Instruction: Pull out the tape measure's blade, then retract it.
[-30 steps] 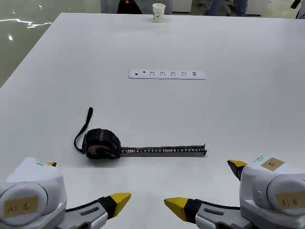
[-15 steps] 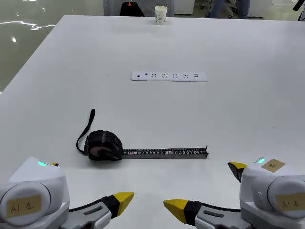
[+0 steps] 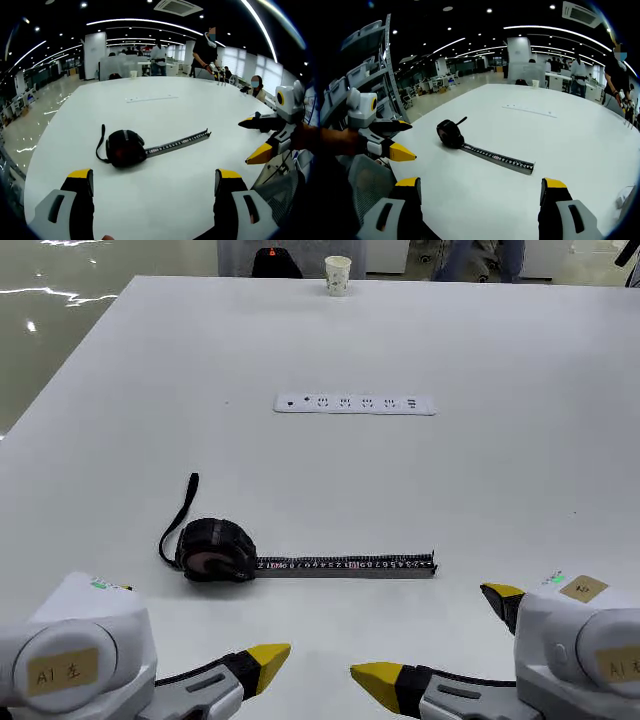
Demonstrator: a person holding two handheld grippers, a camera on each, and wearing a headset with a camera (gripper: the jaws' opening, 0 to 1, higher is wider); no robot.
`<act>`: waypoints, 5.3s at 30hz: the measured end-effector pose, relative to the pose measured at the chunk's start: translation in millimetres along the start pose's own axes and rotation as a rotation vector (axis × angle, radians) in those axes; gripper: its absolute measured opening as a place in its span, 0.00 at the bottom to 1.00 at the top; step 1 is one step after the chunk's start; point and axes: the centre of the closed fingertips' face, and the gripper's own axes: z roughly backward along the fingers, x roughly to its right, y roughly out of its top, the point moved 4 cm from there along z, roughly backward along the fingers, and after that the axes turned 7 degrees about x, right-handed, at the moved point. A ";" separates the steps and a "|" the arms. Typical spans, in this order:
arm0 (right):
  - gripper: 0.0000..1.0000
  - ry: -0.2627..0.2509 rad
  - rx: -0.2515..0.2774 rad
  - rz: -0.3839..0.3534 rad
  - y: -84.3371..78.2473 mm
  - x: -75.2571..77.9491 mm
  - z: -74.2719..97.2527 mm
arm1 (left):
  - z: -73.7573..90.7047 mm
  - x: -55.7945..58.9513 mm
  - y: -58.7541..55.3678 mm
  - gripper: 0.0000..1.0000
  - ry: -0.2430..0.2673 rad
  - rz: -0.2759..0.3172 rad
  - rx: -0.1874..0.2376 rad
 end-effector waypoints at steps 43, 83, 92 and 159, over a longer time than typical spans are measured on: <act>0.94 0.283 -0.080 0.212 -9.7 30.9 -24.0 | -55.7 -14.3 3.7 0.99 0.029 0.060 0.003; 0.75 0.408 -0.194 0.369 -28.7 87.8 -65.0 | -94.3 -42.8 7.1 0.99 0.089 0.081 0.008; 0.64 0.416 -0.197 0.418 -27.9 99.0 -73.4 | -102.6 -47.5 7.1 0.98 0.105 0.093 0.005; 0.10 0.547 -0.247 0.554 -31.9 125.8 -106.1 | -127.3 -66.2 -11.7 0.64 0.188 0.195 -0.084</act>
